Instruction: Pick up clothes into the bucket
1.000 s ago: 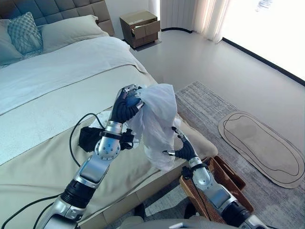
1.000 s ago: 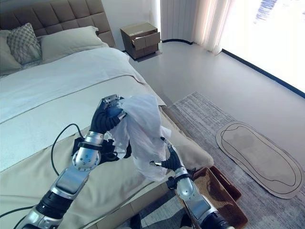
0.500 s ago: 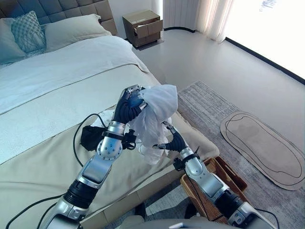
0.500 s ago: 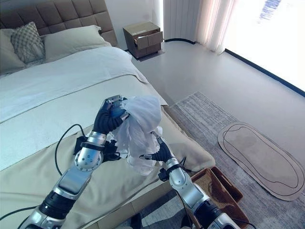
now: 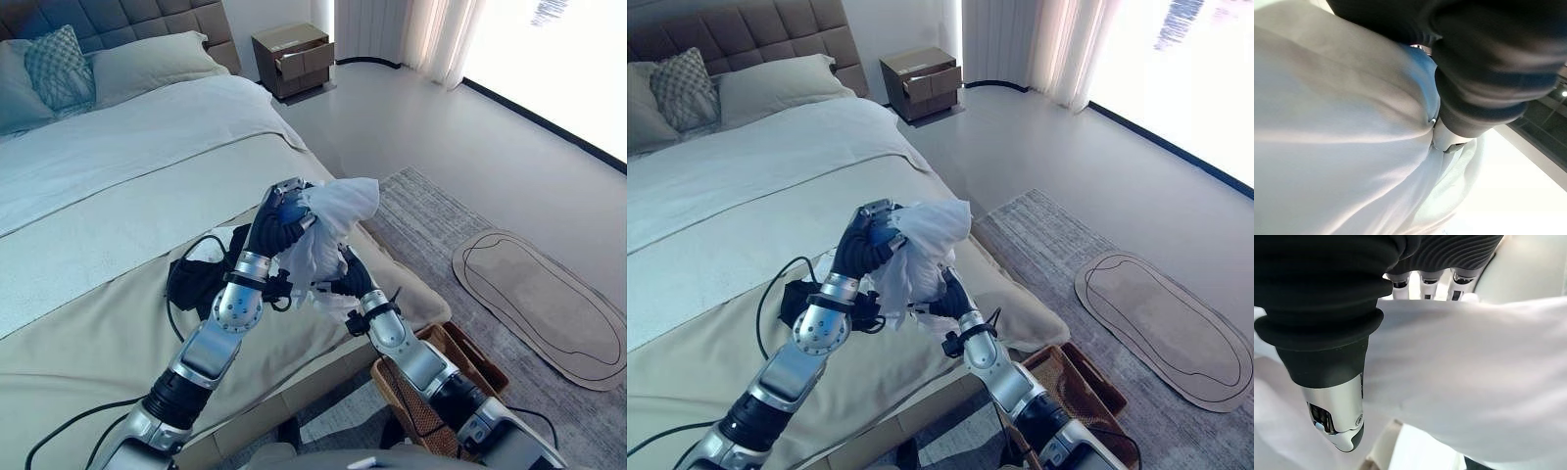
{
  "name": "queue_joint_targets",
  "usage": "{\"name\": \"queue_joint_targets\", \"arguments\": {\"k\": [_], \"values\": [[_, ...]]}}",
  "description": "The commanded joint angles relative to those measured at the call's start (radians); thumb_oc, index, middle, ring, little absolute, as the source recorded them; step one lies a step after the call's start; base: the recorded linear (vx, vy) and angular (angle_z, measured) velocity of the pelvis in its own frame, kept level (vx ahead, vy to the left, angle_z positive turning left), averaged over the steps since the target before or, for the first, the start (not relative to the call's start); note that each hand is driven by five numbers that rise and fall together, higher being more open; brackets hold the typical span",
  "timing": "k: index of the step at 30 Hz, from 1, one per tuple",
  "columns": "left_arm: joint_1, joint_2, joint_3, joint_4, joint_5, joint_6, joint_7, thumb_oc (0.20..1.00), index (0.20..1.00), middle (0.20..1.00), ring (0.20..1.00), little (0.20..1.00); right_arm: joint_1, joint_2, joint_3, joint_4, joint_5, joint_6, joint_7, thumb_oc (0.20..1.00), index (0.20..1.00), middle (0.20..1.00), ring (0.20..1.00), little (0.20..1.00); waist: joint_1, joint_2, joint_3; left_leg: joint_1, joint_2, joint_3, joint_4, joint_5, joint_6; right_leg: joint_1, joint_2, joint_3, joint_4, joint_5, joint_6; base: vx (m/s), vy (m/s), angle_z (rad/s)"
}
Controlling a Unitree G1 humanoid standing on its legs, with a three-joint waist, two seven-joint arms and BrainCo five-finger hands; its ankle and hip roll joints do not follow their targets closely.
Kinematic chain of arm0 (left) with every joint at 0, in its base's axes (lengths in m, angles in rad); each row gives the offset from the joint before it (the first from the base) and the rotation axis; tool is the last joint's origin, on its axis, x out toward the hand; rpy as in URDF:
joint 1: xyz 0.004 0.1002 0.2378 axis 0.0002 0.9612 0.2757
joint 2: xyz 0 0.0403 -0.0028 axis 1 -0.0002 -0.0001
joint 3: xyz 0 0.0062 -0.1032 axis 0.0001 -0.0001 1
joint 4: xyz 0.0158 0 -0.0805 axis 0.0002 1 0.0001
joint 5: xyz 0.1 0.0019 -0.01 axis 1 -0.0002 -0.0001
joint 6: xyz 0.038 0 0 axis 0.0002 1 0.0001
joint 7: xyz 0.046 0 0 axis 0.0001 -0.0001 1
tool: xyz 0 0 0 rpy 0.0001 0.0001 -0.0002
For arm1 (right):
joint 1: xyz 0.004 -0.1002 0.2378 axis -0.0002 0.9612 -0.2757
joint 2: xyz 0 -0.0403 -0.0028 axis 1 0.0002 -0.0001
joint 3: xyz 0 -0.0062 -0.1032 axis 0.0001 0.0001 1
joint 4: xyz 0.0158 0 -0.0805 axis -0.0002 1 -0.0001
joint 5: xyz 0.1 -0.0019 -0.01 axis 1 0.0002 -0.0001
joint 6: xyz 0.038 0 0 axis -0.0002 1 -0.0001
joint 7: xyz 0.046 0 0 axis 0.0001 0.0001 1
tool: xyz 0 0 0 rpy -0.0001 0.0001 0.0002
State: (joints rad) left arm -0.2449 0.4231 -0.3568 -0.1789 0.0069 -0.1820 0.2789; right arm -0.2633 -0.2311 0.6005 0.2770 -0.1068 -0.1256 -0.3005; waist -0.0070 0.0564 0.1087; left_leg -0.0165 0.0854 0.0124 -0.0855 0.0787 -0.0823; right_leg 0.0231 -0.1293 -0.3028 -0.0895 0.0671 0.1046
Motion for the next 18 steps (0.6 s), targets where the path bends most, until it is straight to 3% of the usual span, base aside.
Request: {"name": "queue_joint_targets", "arguments": {"k": [1, 6, 8, 12, 18], "values": [[-0.083, 0.044, 0.081, -0.089, 0.021, -0.05, 0.051, 0.2, 0.2, 0.2, 0.2, 0.2, -0.002, 0.022, -0.039, -0.078, 0.02, -0.046, 0.001, 1.0, 1.0, 1.0, 1.0, 1.0, 0.008, -0.073, -0.013, 0.023, 0.011, 0.014, 0.036, -0.057, 0.006, 0.008, -0.086, 0.063, 0.012, 0.023, 0.073, 0.01, 0.004, 0.05], [-0.064, 0.05, 0.112, -0.078, 0.041, -0.045, 0.06, 0.2, 0.2, 0.2, 0.2, 0.2, 0.056, -0.011, -0.1, -0.115, 0.027, -0.047, -0.016, 1.0, 1.0, 1.0, 1.0, 1.0, 0.001, -0.076, -0.016, 0.028, 0.012, 0.019, 0.034, -0.058, 0.006, 0.007, -0.085, 0.068, 0.012, 0.024, 0.074, 0.0, 0.001, 0.01], [-0.046, 0.054, 0.13, -0.071, 0.052, -0.042, 0.07, 0.2, 0.2, 0.2, 0.2, 0.2, 0.088, -0.026, -0.184, -0.15, 0.028, -0.048, -0.073, 1.0, 1.0, 1.0, 1.0, 1.0, -0.008, -0.076, -0.017, 0.032, 0.014, 0.022, 0.034, -0.061, 0.007, 0.008, -0.086, 0.07, 0.012, 0.024, 0.074, 0.0, 0.0, 0.0], [-0.039, 0.052, 0.135, -0.074, 0.05, -0.044, 0.071, 0.2, 0.2, 0.2, 0.2, 0.2, 0.087, -0.029, -0.225, -0.158, -0.006, -0.042, -0.12, 1.0, 1.0, 1.0, 1.0, 1.0, -0.01, -0.074, -0.019, 0.035, 0.014, 0.022, 0.032, -0.062, 0.008, 0.011, -0.084, 0.071, 0.012, 0.023, 0.073, 0.0, 0.0, 0.0], [-0.05, 0.032, 0.117, -0.08, 0.023, -0.055, 0.061, 0.2, 0.2, 0.2, 0.2, 0.2, 0.049, -0.018, -0.192, -0.17, -0.04, -0.042, -0.103, 1.0, 1.0, 1.0, 1.0, 1.0, -0.007, -0.073, -0.016, 0.034, 0.016, 0.021, 0.032, -0.062, 0.008, 0.011, -0.083, 0.071, 0.012, 0.021, 0.07, 0.0, 0.0, 0.0]]}}
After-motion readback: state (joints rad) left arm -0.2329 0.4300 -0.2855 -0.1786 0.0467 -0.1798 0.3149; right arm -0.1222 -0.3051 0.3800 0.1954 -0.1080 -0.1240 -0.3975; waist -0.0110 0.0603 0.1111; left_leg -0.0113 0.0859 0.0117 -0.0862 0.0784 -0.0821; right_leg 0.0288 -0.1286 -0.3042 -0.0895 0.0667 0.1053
